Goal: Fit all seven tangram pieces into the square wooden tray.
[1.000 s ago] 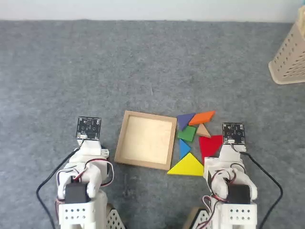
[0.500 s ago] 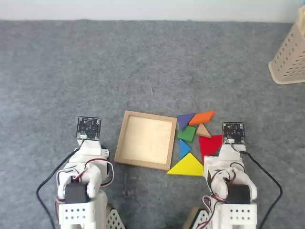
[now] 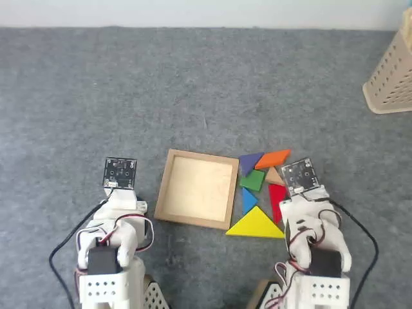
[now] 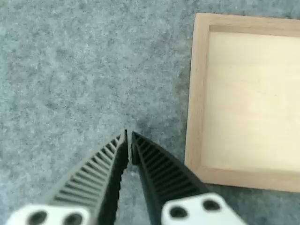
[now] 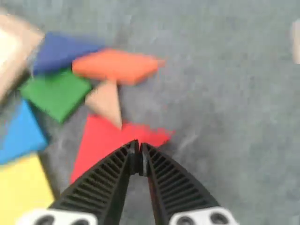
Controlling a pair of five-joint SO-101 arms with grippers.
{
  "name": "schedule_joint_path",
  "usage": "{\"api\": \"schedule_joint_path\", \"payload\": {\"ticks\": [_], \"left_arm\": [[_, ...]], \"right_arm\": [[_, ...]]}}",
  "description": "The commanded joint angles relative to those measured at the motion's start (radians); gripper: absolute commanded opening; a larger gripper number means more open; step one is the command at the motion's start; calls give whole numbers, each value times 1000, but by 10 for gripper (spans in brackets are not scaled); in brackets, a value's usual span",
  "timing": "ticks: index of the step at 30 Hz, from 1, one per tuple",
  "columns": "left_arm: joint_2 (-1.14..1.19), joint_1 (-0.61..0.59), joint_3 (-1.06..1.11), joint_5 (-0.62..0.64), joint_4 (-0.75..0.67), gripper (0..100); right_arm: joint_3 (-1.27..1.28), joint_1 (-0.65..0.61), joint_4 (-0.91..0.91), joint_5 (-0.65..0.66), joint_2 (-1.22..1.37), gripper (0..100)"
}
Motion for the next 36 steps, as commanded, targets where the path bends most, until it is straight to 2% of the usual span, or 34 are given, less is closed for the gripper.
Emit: {"api": "schedule_joint_path", "payload": {"ticks": [1, 6, 12, 14, 16, 20, 28, 36], "left_arm": [[-20, 3, -10, -3, 6, 17], [-20, 3, -10, -3, 6, 17], [-20, 3, -10, -3, 6, 17], [-20, 3, -10, -3, 6, 17], [-20, 3, -10, -3, 6, 17], [-20, 3, -10, -3, 6, 17], [-20, 3, -10, -3, 6, 17], [-20, 3, -10, -3, 6, 17]], "right_arm": [[-163, 4, -19, -64, -7, 7], [-273, -16, -39, -144, 199, 9], [-486, -165, -44, -192, 757, 13], [-571, -220, -44, -216, 957, 43], [-652, -265, -42, -288, 1130, 99], [-779, -305, -36, -562, 1400, 173], [-809, -269, -31, -746, 1501, 177], [-798, -143, -28, -750, 1504, 177]]}}
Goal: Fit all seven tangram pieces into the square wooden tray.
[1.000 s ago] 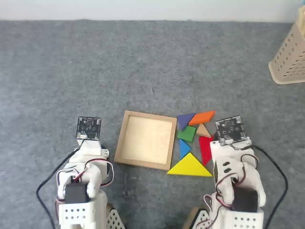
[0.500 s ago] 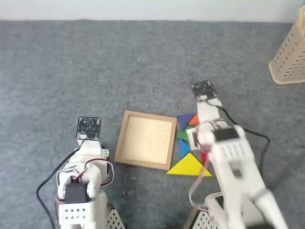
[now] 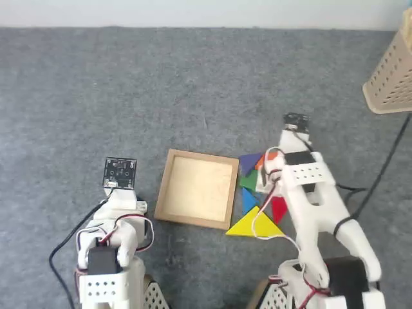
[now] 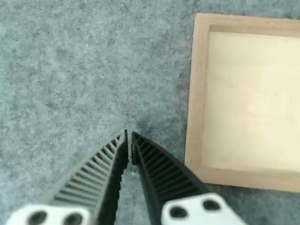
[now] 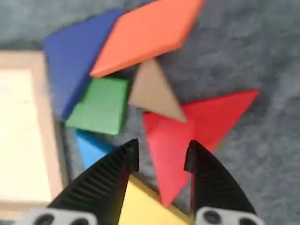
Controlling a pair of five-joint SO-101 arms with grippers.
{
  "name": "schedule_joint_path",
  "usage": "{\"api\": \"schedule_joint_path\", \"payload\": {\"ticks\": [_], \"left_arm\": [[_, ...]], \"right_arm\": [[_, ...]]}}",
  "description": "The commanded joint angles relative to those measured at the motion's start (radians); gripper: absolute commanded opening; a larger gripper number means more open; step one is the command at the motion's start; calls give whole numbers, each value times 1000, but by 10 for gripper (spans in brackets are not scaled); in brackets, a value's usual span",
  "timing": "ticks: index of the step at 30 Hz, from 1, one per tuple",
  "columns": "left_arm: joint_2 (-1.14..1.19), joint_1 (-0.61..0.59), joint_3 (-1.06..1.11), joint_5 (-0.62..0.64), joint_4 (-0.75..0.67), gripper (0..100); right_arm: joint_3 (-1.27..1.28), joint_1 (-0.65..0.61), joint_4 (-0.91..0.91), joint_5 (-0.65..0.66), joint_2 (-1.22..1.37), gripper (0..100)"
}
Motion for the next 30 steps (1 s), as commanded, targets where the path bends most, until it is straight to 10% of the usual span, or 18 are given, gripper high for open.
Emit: {"api": "schedule_joint_path", "payload": {"ticks": [1, 30], "left_arm": [[-20, 3, -10, -3, 6, 17], [-20, 3, -10, -3, 6, 17]], "right_arm": [[-43, 36, -4, -14, 5, 177], [-215, -39, -62, -121, 217, 274]]}}
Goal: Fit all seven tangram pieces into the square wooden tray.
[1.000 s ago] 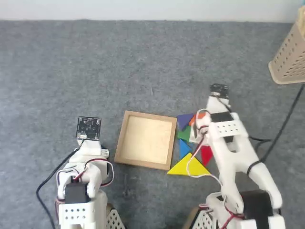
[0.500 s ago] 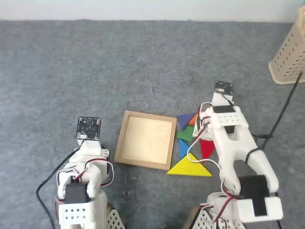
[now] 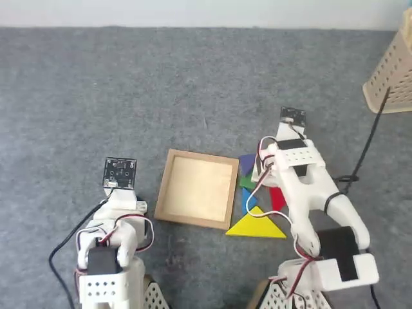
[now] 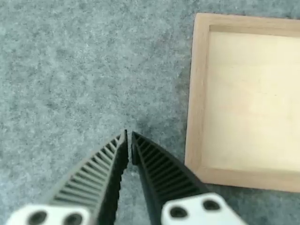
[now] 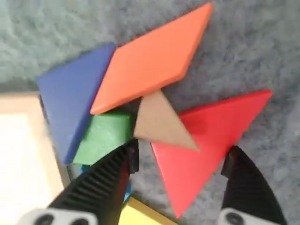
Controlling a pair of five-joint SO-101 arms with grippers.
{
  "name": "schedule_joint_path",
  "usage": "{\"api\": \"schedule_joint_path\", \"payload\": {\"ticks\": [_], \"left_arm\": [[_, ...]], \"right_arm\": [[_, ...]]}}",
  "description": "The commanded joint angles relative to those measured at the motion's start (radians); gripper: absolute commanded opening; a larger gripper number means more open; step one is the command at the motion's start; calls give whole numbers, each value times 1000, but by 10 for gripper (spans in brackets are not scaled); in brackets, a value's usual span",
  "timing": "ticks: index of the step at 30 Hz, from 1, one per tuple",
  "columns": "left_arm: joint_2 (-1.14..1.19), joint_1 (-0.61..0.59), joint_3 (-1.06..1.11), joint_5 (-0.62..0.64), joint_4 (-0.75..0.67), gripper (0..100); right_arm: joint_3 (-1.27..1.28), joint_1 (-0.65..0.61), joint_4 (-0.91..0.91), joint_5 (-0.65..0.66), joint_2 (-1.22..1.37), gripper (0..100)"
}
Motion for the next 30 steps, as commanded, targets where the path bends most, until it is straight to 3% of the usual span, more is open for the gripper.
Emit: {"api": "schedule_joint_path", "payload": {"ticks": [1, 11, 20, 30], "left_arm": [[-20, 5, -10, -3, 6, 17], [-20, 5, -10, -3, 6, 17], [-20, 5, -10, -3, 6, 17], [-20, 5, -10, -3, 6, 17]], "right_arm": [[-60, 5, -16, -34, -15, 274], [-61, 31, -147, -92, 99, 274], [-81, 59, -67, -86, 125, 270], [-103, 196, 35, 176, 101, 270]]}}
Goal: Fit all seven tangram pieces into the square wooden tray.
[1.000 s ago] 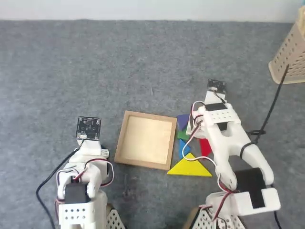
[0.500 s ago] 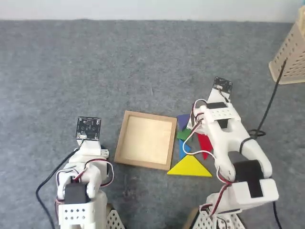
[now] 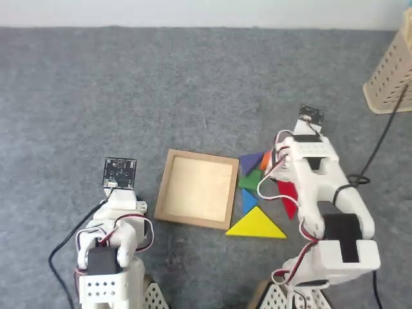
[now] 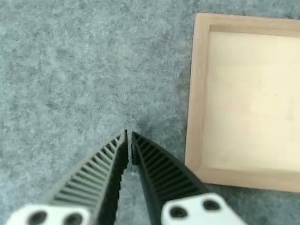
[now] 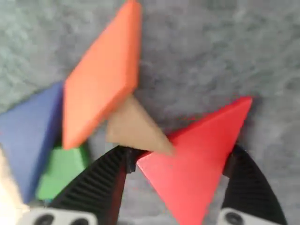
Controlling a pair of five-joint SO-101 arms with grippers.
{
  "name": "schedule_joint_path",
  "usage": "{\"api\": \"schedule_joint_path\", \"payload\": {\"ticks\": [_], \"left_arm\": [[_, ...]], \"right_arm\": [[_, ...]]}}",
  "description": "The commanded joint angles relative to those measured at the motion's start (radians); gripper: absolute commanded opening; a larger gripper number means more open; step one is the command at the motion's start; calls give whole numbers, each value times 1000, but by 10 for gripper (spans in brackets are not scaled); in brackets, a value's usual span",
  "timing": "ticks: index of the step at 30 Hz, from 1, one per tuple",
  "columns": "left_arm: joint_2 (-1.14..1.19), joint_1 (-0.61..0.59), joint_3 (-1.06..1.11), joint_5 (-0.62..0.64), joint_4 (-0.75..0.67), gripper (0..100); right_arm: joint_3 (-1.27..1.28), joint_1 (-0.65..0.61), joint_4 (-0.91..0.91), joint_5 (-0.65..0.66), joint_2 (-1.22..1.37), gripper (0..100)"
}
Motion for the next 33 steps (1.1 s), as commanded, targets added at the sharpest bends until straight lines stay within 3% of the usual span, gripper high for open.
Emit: {"api": "schedule_joint_path", "payload": {"ticks": [1, 10, 18, 25, 33], "left_arm": [[-20, 5, -10, -3, 6, 17], [-20, 5, -10, -3, 6, 17], [-20, 5, -10, -3, 6, 17], [-20, 5, -10, -3, 6, 17], [-20, 5, -10, -3, 6, 17]], "right_arm": [[-43, 54, 67, 129, -36, 270], [18, 39, 76, 299, -251, 240], [95, -104, 91, 318, -409, 239], [80, -99, 99, 255, -283, 313], [-21, 15, 102, 256, -74, 351]]}}
